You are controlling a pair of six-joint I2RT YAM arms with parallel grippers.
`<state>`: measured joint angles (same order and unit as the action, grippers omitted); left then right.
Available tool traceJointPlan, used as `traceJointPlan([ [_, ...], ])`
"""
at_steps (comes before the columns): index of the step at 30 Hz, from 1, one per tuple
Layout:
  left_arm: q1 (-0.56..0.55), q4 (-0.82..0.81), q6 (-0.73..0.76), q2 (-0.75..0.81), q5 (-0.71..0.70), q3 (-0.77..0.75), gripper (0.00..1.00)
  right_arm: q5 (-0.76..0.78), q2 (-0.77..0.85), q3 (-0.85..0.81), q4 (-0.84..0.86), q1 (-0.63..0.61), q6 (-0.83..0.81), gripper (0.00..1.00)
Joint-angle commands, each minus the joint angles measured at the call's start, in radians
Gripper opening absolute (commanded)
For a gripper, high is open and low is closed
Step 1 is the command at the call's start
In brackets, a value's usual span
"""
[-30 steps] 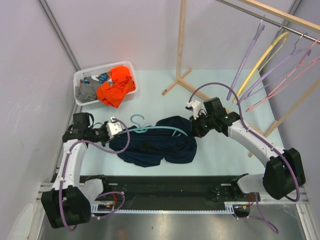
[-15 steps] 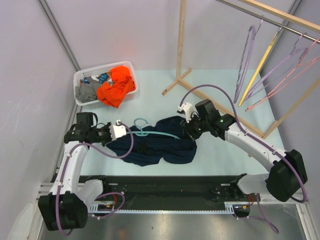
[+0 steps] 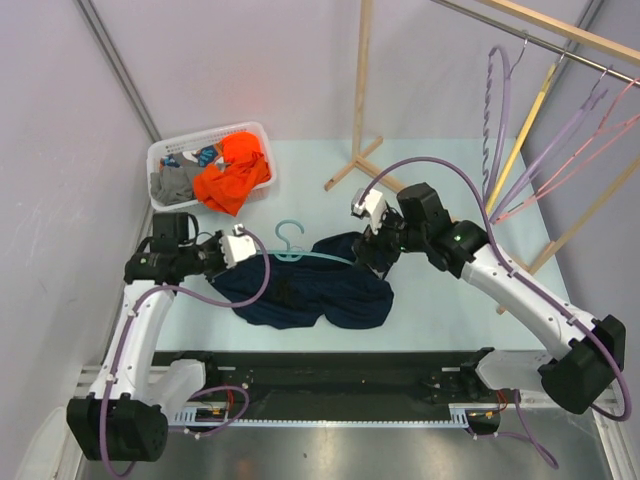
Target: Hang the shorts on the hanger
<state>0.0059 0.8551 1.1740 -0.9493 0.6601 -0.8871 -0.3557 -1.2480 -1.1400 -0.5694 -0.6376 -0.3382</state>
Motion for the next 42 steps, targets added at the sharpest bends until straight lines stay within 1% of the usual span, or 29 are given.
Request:
traceJointPlan([
  [1, -0.046, -0.018, -0.092, 0.006, 0.013, -0.079, 0.00, -0.032, 0.033, -0.066, 0.043, -0.048, -0.079, 0.89],
  [5, -0.072, -0.030, -0.166, 0.000, 0.018, -0.128, 0.00, -0.037, 0.036, -0.090, 0.103, -0.071, -0.096, 0.87],
  [9, -0.113, -0.039, -0.220, 0.000, 0.016, -0.170, 0.00, -0.019, 0.042, -0.104, 0.152, -0.120, -0.160, 0.85],
  [11, -0.152, -0.047, -0.247, 0.000, 0.006, -0.188, 0.00, 0.007, 0.036, -0.113, 0.186, -0.135, -0.177, 0.81],
  [16, -0.245, -0.079, -0.309, -0.003, -0.039, -0.225, 0.00, 0.072, -0.019, -0.139, 0.242, -0.166, -0.235, 0.74],
  [21, -0.296, -0.106, -0.391, -0.028, -0.066, -0.265, 0.00, 0.118, -0.057, -0.167, 0.259, -0.180, -0.277, 0.66],
  [23, -0.310, -0.129, -0.454, -0.039, -0.094, -0.282, 0.00, 0.185, -0.057, -0.170, 0.278, -0.212, -0.308, 0.64],
  [25, -0.317, -0.143, -0.516, -0.055, -0.123, -0.299, 0.00, 0.253, -0.050, -0.168, 0.287, -0.226, -0.318, 0.64],
  [27, -0.320, -0.148, -0.551, -0.065, -0.143, -0.303, 0.00, 0.288, -0.039, -0.168, 0.278, -0.234, -0.321, 0.66],
  [30, -0.331, -0.152, -0.611, -0.066, -0.184, -0.303, 0.00, 0.392, -0.027, -0.168, 0.232, -0.234, -0.314, 0.70],
  [32, -0.354, -0.156, -0.657, -0.065, -0.217, -0.300, 0.00, 0.432, -0.021, -0.168, 0.206, -0.235, -0.308, 0.70],
  [36, -0.411, -0.134, -0.744, -0.080, -0.324, -0.319, 0.00, 0.510, 0.004, -0.167, 0.236, -0.241, -0.315, 0.65],
  [39, -0.414, -0.140, -0.821, -0.083, -0.332, -0.329, 0.00, 0.500, 0.015, -0.168, 0.253, -0.299, -0.398, 0.62],
  [40, -0.414, -0.136, -0.856, -0.086, -0.327, -0.338, 0.00, 0.501, 0.016, -0.167, 0.272, -0.336, -0.438, 0.61],
  [42, -0.415, -0.122, -0.889, -0.098, -0.320, -0.349, 0.00, 0.515, 0.010, -0.158, 0.298, -0.382, -0.488, 0.57],
])
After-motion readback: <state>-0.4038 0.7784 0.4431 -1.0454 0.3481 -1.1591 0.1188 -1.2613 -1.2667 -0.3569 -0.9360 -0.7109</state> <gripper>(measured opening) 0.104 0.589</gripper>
